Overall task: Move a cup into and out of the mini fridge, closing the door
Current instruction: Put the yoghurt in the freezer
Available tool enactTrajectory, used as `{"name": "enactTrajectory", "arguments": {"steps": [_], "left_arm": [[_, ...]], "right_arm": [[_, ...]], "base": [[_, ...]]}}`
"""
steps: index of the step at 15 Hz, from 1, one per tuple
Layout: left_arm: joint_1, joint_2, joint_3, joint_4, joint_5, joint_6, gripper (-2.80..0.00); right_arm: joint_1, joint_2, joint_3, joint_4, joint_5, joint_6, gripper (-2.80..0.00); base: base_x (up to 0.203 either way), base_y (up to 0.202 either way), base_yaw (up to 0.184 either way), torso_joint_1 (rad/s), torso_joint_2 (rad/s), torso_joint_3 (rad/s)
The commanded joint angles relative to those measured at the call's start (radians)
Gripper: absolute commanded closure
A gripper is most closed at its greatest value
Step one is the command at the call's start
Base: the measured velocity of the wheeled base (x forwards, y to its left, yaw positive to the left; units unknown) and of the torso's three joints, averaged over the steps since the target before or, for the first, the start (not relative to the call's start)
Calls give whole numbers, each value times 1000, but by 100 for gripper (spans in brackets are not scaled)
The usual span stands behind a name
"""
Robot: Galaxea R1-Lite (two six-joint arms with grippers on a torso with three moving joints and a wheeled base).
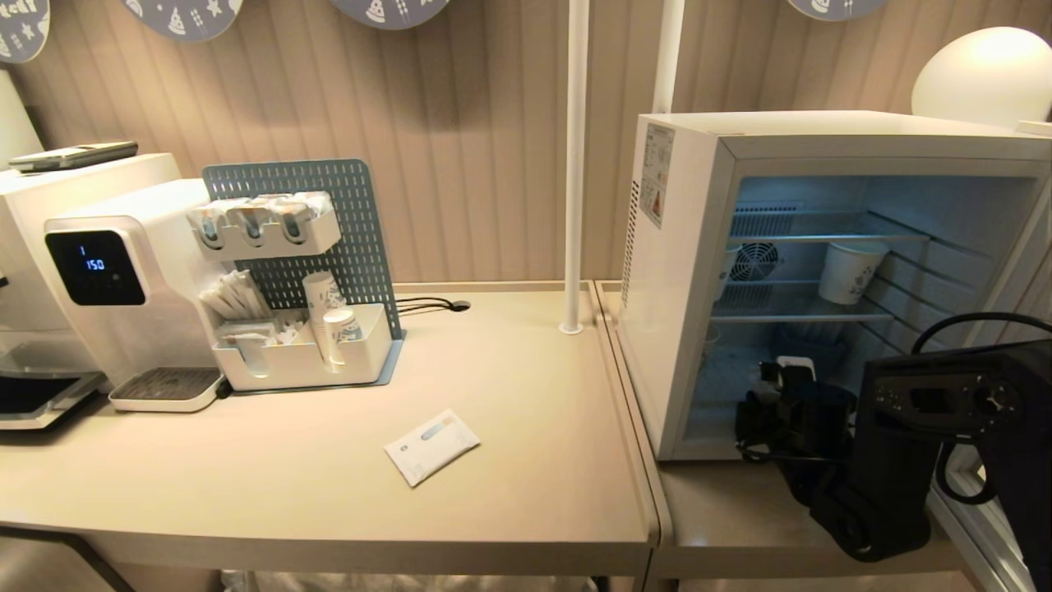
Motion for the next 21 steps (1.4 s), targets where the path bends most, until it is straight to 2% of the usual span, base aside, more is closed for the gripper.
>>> {"name": "enactTrajectory", "arguments": {"steps": [1,15,16,21], "left_arm": [[1,0,0,0,0,0,0],[1,0,0,0,0,0,0],[-1,0,0,0,0,0,0],[0,0,0,0,0,0,0]], "right_arm": [[0,30,-12,-5,-4,0,0],[0,37,-3,-5,-14,-22,0],[0,35,-7,-5,-31,-28,-280],[3,11,22,-5,-32,-21,-280]], "base": [[0,0,0,0,0,0],[0,0,0,0,0,0],[0,0,0,0,0,0],[0,0,0,0,0,0]]}}
